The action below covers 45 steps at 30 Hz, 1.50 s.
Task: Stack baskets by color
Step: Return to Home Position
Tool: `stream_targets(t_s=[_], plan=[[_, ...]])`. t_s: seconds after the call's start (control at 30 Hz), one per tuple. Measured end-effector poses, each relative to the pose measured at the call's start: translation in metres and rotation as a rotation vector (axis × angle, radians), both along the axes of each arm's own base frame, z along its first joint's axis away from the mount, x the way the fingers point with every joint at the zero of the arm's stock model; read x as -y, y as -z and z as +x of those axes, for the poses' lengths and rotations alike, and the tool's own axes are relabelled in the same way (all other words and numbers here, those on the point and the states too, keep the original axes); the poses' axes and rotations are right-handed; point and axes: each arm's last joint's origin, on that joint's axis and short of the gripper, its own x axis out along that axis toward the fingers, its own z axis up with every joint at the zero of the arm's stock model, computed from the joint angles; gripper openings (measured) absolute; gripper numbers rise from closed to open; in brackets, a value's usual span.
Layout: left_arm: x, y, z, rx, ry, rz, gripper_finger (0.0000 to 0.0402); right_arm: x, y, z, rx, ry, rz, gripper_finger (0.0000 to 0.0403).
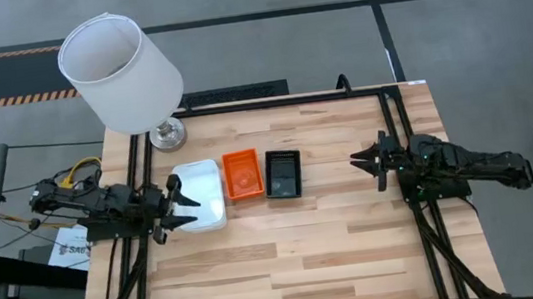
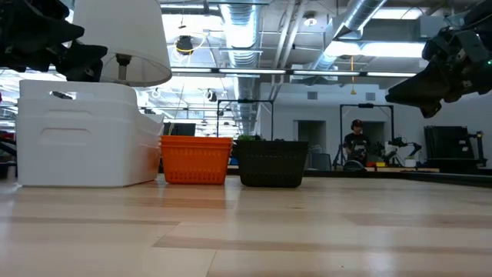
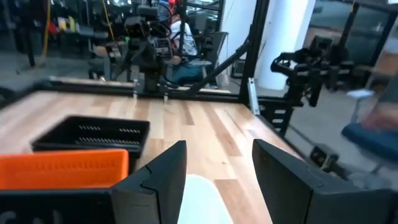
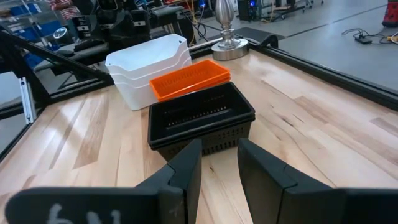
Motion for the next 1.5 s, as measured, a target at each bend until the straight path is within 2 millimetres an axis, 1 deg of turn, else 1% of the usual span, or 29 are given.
stream_targets(t_s=[0.1,0.2,1.5], plan=[[0.0002,0.0,0.0,-0.015,0.005,-0.07,0.0171,0.0,-0.0001,0.0,0.0,0.0,-0.001,0.0127],[0.0002,0.0001,0.0,-0.021,0.005,-0.099,0.0171,0.0,-0.0002,0.0001,0.004,0.0,-0.002,0.0127],[0.0002,0.0001,0.0,-0.022,0.005,-0.098,0.0171,0.0001,-0.0004,0.0001,0.006,0.002,-0.002,0.0127]])
